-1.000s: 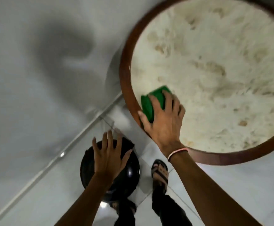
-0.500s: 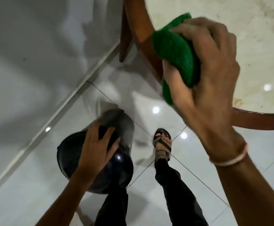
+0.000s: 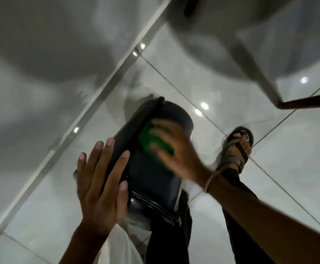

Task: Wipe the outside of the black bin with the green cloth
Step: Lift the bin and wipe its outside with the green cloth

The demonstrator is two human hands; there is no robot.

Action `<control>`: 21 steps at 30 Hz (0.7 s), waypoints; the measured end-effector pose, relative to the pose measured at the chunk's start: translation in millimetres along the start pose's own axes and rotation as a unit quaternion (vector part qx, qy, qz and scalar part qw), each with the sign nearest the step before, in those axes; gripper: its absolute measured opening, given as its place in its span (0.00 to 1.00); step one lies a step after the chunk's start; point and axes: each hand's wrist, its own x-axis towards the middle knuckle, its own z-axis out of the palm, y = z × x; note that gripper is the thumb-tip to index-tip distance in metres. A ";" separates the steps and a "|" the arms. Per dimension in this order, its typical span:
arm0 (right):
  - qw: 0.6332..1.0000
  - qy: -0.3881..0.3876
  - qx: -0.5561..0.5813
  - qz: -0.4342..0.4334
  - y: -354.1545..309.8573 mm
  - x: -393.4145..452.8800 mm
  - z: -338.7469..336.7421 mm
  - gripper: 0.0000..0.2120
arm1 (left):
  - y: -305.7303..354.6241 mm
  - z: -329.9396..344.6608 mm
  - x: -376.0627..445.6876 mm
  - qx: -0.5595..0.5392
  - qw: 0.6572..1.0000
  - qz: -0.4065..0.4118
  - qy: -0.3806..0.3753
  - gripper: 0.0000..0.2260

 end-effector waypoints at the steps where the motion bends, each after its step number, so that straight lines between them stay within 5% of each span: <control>1: 0.998 0.039 -0.009 0.042 17.4 18.0 1.6 0.18 | -6.1 -1.0 -6.8 -0.003 1.000 0.004 0.000 0.21; 5: 0.973 0.088 0.038 0.211 53.9 81.4 -11.6 0.15 | -7.6 3.5 -2.7 -0.009 1.000 -0.003 0.022 0.22; 10: 0.998 0.020 0.055 -0.010 -39.8 14.5 4.5 0.16 | -2.5 3.1 10.2 -0.016 0.999 -0.022 0.030 0.23; 13: 0.992 -0.034 0.049 -0.113 -27.0 -13.2 7.0 0.16 | -4.5 3.7 6.0 -0.025 0.999 0.014 0.027 0.25; 15: 0.999 -0.005 0.014 -0.049 14.1 4.1 2.8 0.15 | -10.4 3.2 -0.4 -0.024 0.999 0.016 0.023 0.24; 18: 0.973 0.093 0.065 0.202 56.7 48.5 -10.8 0.16 | -17.9 -0.5 -1.1 -0.033 0.999 -0.016 0.023 0.23; 21: 0.974 0.081 0.103 0.186 42.5 75.3 -15.8 0.18 | -13.1 1.9 12.1 -0.036 0.999 -0.039 0.014 0.24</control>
